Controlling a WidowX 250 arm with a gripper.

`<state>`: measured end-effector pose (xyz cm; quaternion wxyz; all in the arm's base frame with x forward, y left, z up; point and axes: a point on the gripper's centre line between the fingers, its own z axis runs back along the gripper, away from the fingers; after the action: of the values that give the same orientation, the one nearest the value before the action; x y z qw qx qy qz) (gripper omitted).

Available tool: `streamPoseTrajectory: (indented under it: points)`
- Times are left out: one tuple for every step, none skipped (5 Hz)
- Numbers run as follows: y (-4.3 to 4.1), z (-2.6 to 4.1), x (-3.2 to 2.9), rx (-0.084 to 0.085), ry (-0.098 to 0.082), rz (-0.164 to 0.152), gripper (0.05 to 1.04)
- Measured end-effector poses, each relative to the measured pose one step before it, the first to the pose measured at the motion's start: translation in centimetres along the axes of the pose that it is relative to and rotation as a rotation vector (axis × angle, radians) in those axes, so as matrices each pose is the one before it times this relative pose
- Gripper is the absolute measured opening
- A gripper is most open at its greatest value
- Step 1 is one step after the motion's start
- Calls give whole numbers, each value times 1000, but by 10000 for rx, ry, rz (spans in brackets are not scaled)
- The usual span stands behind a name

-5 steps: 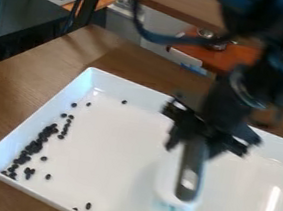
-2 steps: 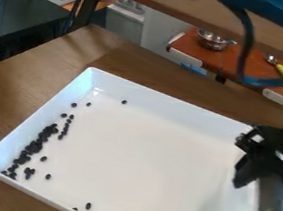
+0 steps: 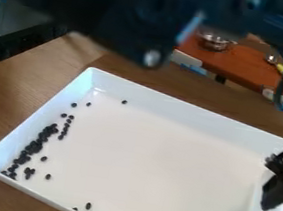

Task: Sweep into pile

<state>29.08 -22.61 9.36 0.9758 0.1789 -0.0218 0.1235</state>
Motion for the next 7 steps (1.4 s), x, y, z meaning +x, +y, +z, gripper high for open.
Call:
streamPoseTrajectory:
  points:
    - [-1395, -325, -992, 158, -126, -268, 498]
    - [-506, -642, 109, 158, -29, 12, 498]
    - [-558, -60, 306, -3, -19, 91, 498]
    - [-457, 108, 203, 3, -2, 73, 498]
    - [-69, -20, 29, 14, 7, 35, 498]
    - [412, -712, -78, 230, -109, 48, 498]
    - [1115, -583, -347, 81, -215, -27, 498]
